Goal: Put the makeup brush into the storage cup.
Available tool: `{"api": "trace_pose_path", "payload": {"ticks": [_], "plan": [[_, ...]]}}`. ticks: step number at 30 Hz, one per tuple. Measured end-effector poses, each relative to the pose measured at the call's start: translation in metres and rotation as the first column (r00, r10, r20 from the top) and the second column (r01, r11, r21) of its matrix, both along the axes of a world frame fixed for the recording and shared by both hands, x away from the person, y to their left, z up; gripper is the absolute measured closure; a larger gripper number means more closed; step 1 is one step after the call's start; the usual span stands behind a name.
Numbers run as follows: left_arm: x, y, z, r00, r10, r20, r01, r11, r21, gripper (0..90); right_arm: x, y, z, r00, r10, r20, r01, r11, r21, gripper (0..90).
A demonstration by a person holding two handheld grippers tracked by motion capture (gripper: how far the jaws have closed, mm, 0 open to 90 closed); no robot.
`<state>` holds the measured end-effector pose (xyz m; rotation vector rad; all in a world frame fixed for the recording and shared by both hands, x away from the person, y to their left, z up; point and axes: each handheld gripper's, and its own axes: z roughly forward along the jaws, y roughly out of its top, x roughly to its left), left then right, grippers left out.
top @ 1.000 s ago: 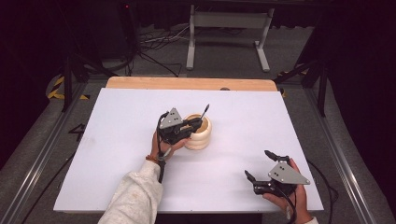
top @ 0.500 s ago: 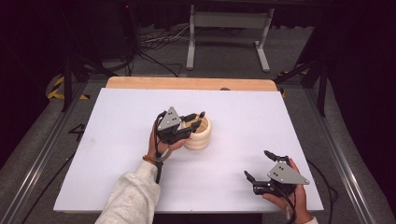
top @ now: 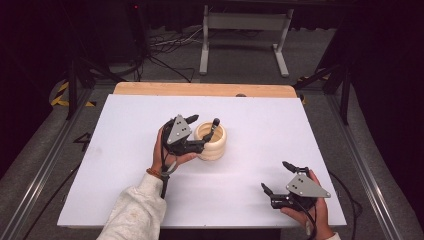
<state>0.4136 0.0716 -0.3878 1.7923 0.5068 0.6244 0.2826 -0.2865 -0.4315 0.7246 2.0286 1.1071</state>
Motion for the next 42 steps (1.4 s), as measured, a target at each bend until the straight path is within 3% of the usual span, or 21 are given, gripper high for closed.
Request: {"api": "trace_pose_path", "payload": {"ticks": [5, 8, 12, 17, 42], "plan": [[-0.004, 0.007, 0.004, 0.9994, 0.033, 0.012, -0.033, 0.9990, -0.029, 18.2, 0.000, 0.000, 0.000, 1.0000, -0.004, 0.004, 0.004, 1.000, 0.005, 8.3], [-0.007, 0.009, 0.006, 0.9983, 0.051, 0.030, -0.051, 0.9986, -0.018, 15.9, -0.001, 0.000, 0.001, 1.0000, -0.003, 0.004, 0.003, 1.000, 0.004, 8.3], [-0.009, 0.011, 0.008, 0.9975, 0.067, 0.024, -0.066, 0.9977, -0.013, 9.5, 0.000, 0.000, 0.000, 1.0000, -0.002, 0.003, 0.002, 1.000, 0.002, 8.3], [-0.011, 0.014, 0.009, 0.9981, 0.057, 0.021, -0.057, 0.9984, -0.005, 5.2, 0.000, 0.000, 0.000, 1.0000, -0.002, 0.004, 0.002, 1.000, 0.002, 8.3], [-0.025, 0.040, 0.014, 0.9990, 0.038, 0.025, -0.037, 0.9992, -0.013, 3.2, -0.001, 0.000, 0.001, 1.0000, -0.003, 0.006, 0.003, 1.000, 0.004, 8.3]]}}
